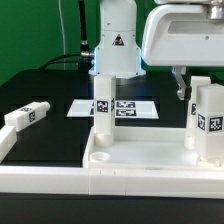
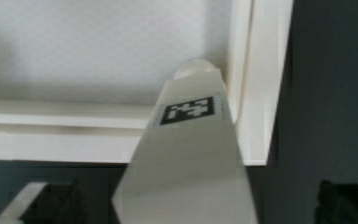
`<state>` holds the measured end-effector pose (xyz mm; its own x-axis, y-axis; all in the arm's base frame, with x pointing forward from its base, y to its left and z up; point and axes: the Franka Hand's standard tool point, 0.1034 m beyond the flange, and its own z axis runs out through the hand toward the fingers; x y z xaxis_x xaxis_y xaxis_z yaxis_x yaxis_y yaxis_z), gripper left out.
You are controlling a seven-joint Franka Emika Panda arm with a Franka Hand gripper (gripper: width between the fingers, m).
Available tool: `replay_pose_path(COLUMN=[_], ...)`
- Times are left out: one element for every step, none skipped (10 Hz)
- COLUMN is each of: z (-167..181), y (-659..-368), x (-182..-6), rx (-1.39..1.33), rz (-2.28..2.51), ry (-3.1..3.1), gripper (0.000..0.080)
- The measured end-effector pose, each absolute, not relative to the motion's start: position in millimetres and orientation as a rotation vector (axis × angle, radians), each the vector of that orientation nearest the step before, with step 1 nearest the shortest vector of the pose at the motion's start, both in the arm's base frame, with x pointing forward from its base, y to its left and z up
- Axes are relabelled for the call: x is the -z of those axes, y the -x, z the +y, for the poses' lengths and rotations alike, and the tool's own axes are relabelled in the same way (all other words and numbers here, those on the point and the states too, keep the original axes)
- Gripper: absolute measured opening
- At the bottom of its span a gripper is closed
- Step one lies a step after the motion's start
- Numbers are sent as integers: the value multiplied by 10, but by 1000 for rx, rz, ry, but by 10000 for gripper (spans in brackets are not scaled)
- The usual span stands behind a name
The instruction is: Assemble desk
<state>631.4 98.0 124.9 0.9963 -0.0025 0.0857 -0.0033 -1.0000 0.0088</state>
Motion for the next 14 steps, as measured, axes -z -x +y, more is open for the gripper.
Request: replay_pose_path(z=[980, 979, 979, 979, 976, 976, 976, 964, 929, 915, 904, 900, 903, 903], y=[-6314, -6314, -6314, -6314, -6314, -6314, -6314, -6313, -6316, -6313, -6313, -6309, -6305, -6307], x=[-1249, -1249, -1249, -1249, -1249, -1249, -1249, -1248, -1243, -1236, -1234, -1233, -1231, -1232], rx=[-134, -134, -134, -134, -134, -134, -134, -132, -129, -127, -127, -132, -127, -123], rz=[-8, -8, -8, -7, -8, -9, -60, -103, -250, -468, -610, -712, -887, -991], ry=[-3130, -3130, -3130, -3129, -3129, -3129, -3130, -3137, -3153, -3148, -3132, -3116, -3087, -3059], gripper=[649, 524, 341, 289, 289, 289, 289, 289, 289, 289, 290, 290, 290, 290])
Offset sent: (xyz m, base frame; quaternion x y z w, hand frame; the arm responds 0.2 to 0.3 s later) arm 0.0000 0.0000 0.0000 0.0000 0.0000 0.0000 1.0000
